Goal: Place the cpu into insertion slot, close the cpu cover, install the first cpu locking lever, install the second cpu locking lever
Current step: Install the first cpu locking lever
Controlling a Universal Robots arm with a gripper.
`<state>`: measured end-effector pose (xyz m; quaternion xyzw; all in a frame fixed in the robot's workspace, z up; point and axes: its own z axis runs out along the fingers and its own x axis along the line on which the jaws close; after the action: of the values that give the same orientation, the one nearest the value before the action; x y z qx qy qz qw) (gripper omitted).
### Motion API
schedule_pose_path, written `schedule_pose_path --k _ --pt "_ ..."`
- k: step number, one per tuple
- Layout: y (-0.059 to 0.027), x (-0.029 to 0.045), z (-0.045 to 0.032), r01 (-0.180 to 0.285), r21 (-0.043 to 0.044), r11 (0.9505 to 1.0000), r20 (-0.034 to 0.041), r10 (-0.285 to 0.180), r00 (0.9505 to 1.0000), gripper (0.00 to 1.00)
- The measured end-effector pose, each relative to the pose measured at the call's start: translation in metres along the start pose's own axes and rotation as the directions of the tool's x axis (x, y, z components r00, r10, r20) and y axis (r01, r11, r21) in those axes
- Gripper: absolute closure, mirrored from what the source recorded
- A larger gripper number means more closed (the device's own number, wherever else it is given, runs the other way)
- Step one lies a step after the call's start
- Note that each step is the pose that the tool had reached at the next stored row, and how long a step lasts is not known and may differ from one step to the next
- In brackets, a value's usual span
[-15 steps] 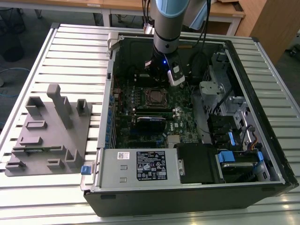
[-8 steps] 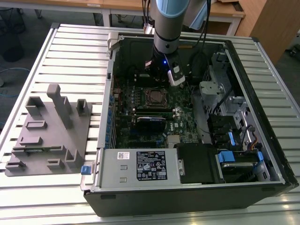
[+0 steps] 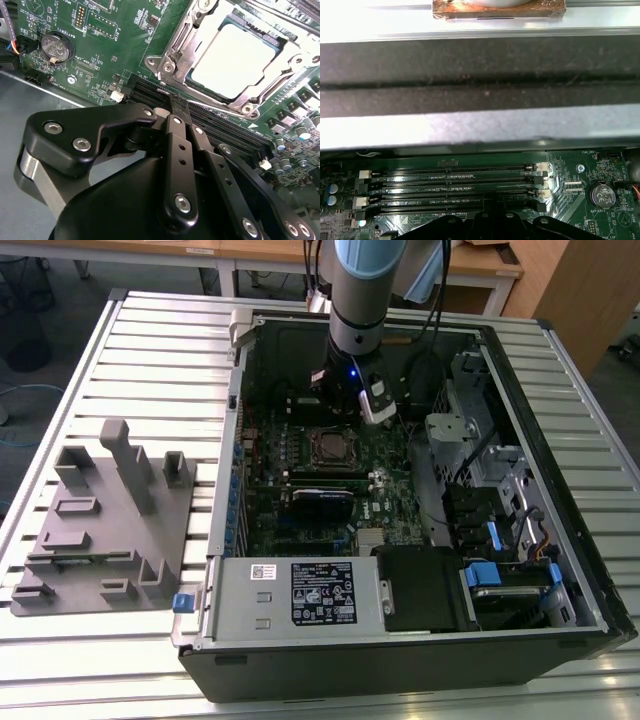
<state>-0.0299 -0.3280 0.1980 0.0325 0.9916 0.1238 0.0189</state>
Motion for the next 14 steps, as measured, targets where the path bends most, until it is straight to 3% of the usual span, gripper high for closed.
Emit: schedule_pose_path --k 14 --pt "0.0002 -0.0011 0.0004 -0.001 0.0035 1.0000 0.0006 0.001 1.0000 0.90"
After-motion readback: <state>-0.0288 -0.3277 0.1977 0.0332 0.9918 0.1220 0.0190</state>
